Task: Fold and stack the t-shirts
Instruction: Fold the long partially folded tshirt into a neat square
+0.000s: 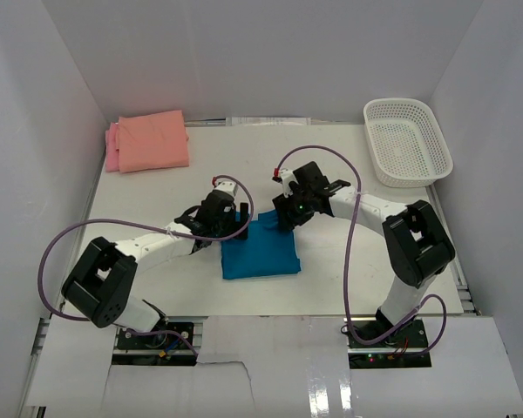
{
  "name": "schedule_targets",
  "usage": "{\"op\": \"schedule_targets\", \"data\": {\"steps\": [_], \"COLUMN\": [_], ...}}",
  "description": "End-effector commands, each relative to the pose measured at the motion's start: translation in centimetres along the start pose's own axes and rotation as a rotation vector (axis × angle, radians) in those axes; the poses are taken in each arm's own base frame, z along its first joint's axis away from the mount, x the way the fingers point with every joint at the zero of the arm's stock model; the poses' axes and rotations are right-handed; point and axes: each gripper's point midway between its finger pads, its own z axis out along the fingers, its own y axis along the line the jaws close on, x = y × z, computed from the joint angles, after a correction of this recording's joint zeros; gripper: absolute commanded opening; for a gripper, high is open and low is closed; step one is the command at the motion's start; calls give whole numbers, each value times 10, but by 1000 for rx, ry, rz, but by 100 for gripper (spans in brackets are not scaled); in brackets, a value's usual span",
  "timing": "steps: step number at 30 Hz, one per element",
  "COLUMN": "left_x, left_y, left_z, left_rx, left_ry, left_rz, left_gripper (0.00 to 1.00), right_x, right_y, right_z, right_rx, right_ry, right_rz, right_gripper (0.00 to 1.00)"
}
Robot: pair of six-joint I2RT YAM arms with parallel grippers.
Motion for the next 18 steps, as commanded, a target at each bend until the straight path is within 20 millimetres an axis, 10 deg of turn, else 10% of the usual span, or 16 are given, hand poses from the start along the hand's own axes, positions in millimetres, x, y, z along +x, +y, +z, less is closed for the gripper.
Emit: {"op": "schedule_targets", "data": {"steps": [1, 7, 10, 18], "left_x": [-19, -23, -24, -25], "left_y": [-7, -1, 3, 9], "left_z": [4, 1, 0, -1], "left_rx": [40, 21, 4, -28], "left_ry": [-104, -158, -165, -186], "left_rz": [-12, -4, -7, -36], "left_gripper": [93, 92, 91, 64], "right_x": [-4, -12, -12, -16], "right_y": [-1, 1, 2, 4], "right_z": [6, 9, 12, 8], "right_rx": [-21, -36, -51, -57], "right_ry": [-23, -37, -32, -44], "right_rz": [-24, -31, -28, -25], "right_gripper": [57, 51, 29, 8]}}
